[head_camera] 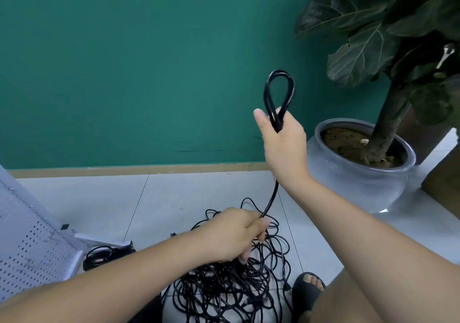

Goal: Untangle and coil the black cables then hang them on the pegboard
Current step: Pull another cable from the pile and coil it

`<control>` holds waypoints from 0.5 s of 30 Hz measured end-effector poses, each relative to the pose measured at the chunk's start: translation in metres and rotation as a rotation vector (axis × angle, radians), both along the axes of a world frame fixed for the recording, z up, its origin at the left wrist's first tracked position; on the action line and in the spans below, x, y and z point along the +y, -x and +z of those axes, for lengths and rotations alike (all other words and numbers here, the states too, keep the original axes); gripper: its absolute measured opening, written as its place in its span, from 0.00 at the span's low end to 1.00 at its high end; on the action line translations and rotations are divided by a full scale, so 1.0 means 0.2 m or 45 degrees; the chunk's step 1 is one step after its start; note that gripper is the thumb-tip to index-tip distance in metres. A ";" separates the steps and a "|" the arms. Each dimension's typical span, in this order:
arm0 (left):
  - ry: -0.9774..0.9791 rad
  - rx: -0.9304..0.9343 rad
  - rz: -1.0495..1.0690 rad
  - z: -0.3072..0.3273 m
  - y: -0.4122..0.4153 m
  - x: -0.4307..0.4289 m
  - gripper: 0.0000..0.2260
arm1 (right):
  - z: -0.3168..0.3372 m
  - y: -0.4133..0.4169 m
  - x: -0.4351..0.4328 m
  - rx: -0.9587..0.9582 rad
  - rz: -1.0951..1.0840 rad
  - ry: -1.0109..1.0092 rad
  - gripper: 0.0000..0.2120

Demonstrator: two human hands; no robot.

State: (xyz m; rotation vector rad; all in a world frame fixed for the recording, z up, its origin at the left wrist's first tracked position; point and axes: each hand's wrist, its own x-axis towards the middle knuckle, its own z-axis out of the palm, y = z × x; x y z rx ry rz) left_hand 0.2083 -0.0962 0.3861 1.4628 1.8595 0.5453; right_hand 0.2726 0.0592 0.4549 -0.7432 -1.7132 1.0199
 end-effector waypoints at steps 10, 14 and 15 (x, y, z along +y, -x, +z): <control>-0.550 0.011 0.164 0.33 0.19 -0.12 0.14 | -0.12 -0.03 0.20 -0.771 -0.018 -0.297 0.28; -0.762 -0.257 0.446 0.37 0.29 -0.11 0.11 | -0.11 -0.03 0.13 -0.796 0.201 -0.137 0.32; -0.789 -0.245 0.495 0.38 0.31 -0.10 0.10 | -0.11 -0.03 0.10 -0.809 0.260 -0.133 0.34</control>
